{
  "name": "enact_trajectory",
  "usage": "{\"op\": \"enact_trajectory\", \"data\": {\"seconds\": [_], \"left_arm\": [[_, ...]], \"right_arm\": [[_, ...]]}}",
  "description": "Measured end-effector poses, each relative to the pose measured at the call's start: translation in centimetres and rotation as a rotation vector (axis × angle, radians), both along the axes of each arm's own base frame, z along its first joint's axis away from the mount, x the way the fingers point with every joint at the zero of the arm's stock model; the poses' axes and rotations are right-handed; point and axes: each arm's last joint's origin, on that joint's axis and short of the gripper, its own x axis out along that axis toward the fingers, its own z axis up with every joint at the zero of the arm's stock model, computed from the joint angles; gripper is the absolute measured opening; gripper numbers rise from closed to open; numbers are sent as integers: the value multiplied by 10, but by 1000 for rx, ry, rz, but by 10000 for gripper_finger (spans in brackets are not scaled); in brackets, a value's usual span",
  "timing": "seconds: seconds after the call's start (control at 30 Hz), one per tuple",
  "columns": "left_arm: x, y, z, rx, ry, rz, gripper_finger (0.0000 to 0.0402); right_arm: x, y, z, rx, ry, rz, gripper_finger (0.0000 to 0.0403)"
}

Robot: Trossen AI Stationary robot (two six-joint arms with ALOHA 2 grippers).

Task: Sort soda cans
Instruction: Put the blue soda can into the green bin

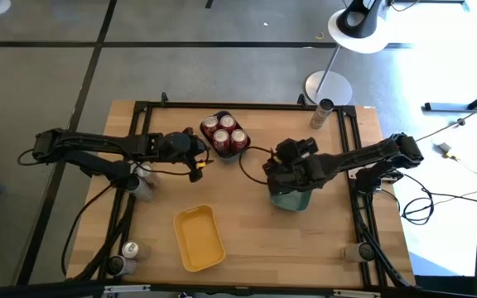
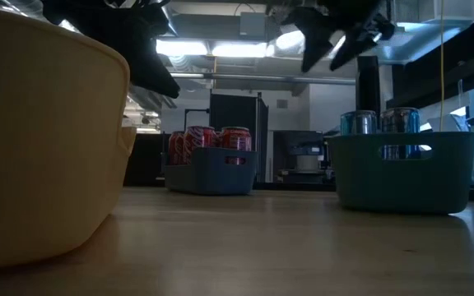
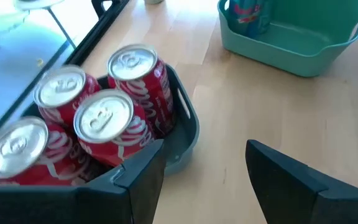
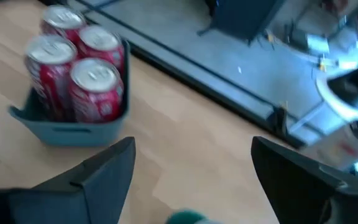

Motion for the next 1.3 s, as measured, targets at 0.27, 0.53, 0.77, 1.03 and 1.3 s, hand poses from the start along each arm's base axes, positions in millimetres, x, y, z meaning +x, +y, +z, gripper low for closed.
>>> {"op": "enact_trajectory", "data": {"seconds": [0.27,0.53,0.77,1.03,1.3], "left_arm": [[0,3,0,-48,-25,55,214],[-4,20,2,158,20,207,214],[-7,27,10,217,59,318,259],[-22,19,40,129,209,362,346],[-53,2,51,-90,490,386,397]], "right_arm": [[15,3,6,-89,-15,101,319],[15,3,-4,-95,-4,111,319],[16,3,-17,-93,-16,110,319],[16,3,-16,-116,4,116,319],[15,2,-16,-131,9,114,319]]}}
